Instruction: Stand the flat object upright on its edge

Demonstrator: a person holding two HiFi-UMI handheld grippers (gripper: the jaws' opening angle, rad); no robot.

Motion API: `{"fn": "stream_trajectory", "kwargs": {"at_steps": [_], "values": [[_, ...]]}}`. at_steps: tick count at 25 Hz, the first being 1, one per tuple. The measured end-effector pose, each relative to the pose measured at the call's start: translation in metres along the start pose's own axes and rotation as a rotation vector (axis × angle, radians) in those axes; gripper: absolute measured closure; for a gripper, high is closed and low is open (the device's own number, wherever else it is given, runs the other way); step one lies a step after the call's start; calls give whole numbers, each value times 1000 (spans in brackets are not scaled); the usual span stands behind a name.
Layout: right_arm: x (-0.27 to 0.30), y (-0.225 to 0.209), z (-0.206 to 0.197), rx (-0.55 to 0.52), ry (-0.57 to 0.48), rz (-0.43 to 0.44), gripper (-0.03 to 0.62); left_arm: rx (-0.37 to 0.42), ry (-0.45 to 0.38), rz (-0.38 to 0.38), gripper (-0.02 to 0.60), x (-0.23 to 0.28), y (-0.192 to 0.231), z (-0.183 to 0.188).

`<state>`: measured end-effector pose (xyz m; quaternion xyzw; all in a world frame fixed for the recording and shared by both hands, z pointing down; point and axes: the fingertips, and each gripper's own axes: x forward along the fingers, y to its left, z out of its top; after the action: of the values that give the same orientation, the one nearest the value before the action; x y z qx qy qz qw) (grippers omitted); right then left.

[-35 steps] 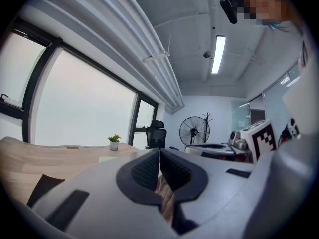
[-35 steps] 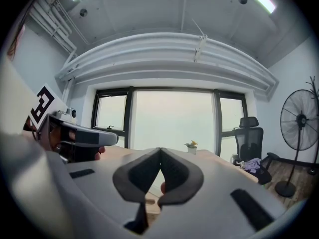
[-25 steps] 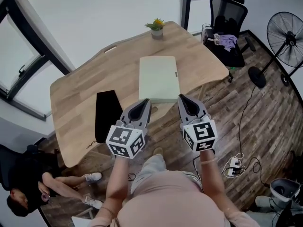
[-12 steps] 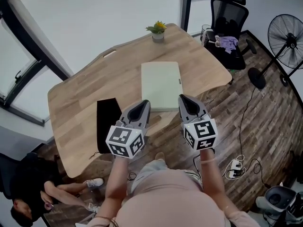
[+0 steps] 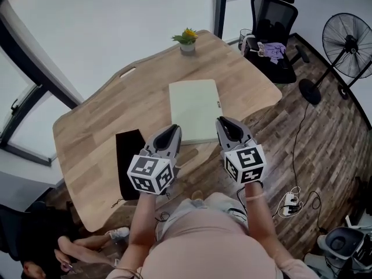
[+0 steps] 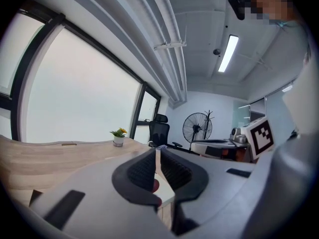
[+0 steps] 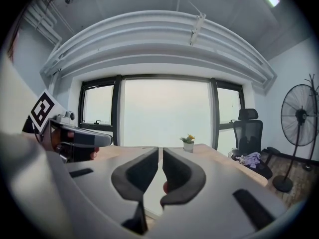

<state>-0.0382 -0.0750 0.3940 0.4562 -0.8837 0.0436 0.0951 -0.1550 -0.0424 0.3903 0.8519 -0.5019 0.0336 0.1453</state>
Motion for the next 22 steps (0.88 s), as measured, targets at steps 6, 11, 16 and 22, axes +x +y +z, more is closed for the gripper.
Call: {"fn": "stream_trajectory", "kwargs": {"at_steps": [6, 11, 16, 22], "values": [[8, -9, -10, 13, 31, -17, 545, -25, 20, -6, 566, 11, 13, -5], [17, -20, -18, 23, 55, -19, 525, -48, 42, -11, 468, 24, 22, -10], [34, -34, -24, 36, 75, -12, 508, -55, 66, -3, 460, 42, 33, -13], [58, -53, -35, 46, 109, 4, 484, -57, 99, -1, 422, 67, 48, -17]]}}
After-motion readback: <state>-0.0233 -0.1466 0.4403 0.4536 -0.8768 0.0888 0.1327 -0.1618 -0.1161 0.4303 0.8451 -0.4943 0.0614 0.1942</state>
